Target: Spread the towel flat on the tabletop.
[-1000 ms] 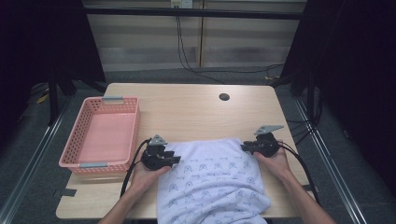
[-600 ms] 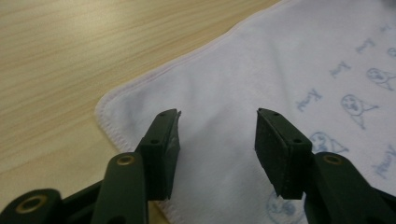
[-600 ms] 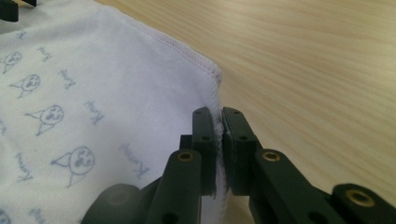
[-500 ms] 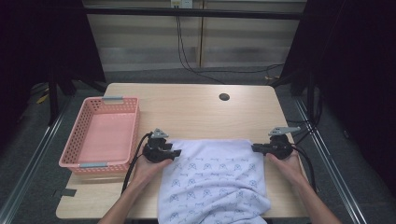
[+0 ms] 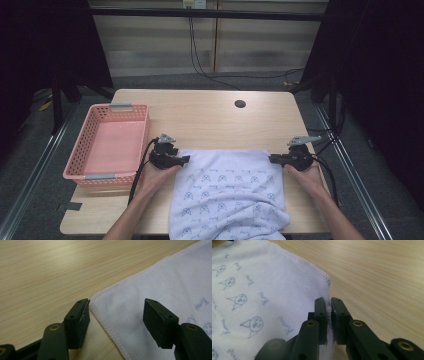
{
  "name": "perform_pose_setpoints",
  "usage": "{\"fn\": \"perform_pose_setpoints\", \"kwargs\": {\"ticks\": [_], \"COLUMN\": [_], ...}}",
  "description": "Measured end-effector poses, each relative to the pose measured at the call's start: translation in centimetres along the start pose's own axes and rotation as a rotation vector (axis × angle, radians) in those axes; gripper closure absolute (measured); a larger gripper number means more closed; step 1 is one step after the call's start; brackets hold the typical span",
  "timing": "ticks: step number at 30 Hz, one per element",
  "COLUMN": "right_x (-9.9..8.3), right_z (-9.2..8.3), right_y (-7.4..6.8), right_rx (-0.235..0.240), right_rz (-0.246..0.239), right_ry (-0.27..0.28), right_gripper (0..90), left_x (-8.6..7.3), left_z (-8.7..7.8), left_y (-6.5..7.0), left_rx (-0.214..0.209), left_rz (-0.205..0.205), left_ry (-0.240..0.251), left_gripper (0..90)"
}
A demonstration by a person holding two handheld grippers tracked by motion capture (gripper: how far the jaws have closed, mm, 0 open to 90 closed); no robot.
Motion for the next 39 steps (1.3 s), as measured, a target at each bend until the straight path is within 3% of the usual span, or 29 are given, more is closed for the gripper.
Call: {"fn": "perform_pose_setpoints", "kwargs": {"ticks": [3,5,7,9,10,12,13,14,18,20,22,29,39], "right_x": [0.0,0.0,0.1,0.1,0.1,0.2,0.3,0.4,0.6,1.1,1.9,3.7,6.8], "right_z": [0.0,0.0,-0.1,-0.1,-0.1,0.0,0.0,0.0,-0.3,-0.6,-1.3,-3.5,-6.4], "right_y": [0.0,0.0,0.0,0.0,0.0,0.0,-0.1,-0.1,0.0,0.1,0.2,0.1,0.7], "right_rx": [0.001,0.002,0.002,0.006,0.005,0.005,0.010,0.010,0.015,0.022,0.033,0.076,0.110], "right_rz": [0.002,-0.002,-0.002,-0.001,0.006,0.002,0.000,0.002,0.007,0.014,0.026,0.037,0.056], "right_ry": [-0.002,0.001,0.008,0.009,0.006,0.010,0.015,0.019,0.035,0.058,0.101,0.216,0.356], "right_gripper": [83.9,83.8,83.7,83.8,83.8,83.8,83.8,83.8,83.8,83.9,84.0,84.1,84.2], "left_x": [-0.2,-0.4,-0.7,-0.7,-0.7,-0.7,-0.6,-0.6,-0.4,-0.1,0.7,2.7,6.7], "left_z": [-0.3,-0.7,-0.9,-0.8,-0.8,-0.7,-0.5,-0.5,-0.7,-1.2,-2.3,-5.7,-8.9], "left_y": [0.3,0.6,0.9,1.0,1.1,1.5,1.6,1.5,1.2,1.3,1.4,1.5,1.5], "left_rx": [0.006,-0.023,0.002,0.008,-0.032,-0.057,-0.092,-0.101,-0.104,-0.109,-0.108,-0.147,-0.164], "left_rz": [0.068,0.070,0.124,0.135,0.131,0.161,0.150,0.143,0.107,0.090,0.071,0.044,0.045], "left_ry": [-0.031,-0.035,-0.036,-0.033,-0.034,-0.033,-0.042,-0.040,-0.041,-0.020,0.043,0.178,0.285], "left_gripper": [39.1,43.3,45.0,52.7,52.7,69.6,81.5,84.4,86.9,87.5,87.5,87.5,87.6]}}
Point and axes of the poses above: each handheld gripper's, and its own axes: z roughly forward along the jaws, x roughly out of its top, y roughly to its right, the point moved 1 cm from there along z, roughly forward along the jaws
